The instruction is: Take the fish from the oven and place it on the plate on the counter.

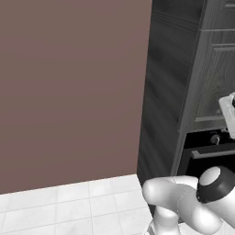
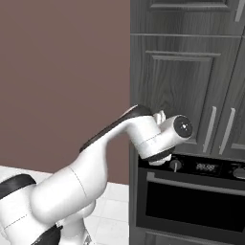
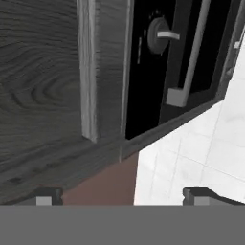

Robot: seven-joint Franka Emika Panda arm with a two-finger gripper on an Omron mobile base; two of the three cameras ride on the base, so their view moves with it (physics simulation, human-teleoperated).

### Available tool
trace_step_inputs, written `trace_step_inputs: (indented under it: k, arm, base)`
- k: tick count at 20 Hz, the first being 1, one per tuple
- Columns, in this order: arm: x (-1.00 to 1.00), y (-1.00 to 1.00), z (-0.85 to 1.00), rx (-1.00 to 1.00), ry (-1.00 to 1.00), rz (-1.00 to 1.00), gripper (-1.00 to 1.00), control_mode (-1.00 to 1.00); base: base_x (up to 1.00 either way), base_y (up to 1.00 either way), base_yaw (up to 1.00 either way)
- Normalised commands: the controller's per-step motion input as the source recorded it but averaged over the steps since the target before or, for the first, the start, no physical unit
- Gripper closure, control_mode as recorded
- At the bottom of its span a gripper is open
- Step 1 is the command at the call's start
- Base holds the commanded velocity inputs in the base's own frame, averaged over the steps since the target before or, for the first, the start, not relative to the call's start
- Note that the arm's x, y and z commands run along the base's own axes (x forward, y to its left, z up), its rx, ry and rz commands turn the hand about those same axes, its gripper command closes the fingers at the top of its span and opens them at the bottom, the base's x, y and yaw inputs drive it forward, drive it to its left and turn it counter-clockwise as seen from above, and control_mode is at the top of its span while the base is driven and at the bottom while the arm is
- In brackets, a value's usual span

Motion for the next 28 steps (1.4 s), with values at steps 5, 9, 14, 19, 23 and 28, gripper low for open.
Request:
trace_step_inputs:
  k: [5, 9, 14, 19, 23, 28]
  arm:
    - [-0.2, -1.0, -0.54, 0.33, -0.03, -0.08, -1.0, -1.0]
    - [-0.03, -0.93, -0.87, 0.14, 0.0, -0.08, -1.0, -1.0]
    - [0.0, -0.6, -0.72, 0.02, 0.02, -0.04, -1.0, -1.0]
    - [0.03, -0.26, -0.47, -0.01, -0.02, 0.0, -1.0, -1.0]
    - [0.01, -0.28, -0.32, 0.0, -0.16, 0.0, -1.0, -1.0]
    - [0.17, -0.26, -0.39, 0.0, -0.16, -0.01, -1.0, -1.0]
  base:
    - [0.0, 0.0, 0.0]
    - [0.0, 0.0, 0.0]
    - [0.0, 0.0, 0.0]
    - [0.0, 0.0, 0.0]
    - [0.0, 0.0, 0.0]
    - [0.0, 0.0, 0.0]
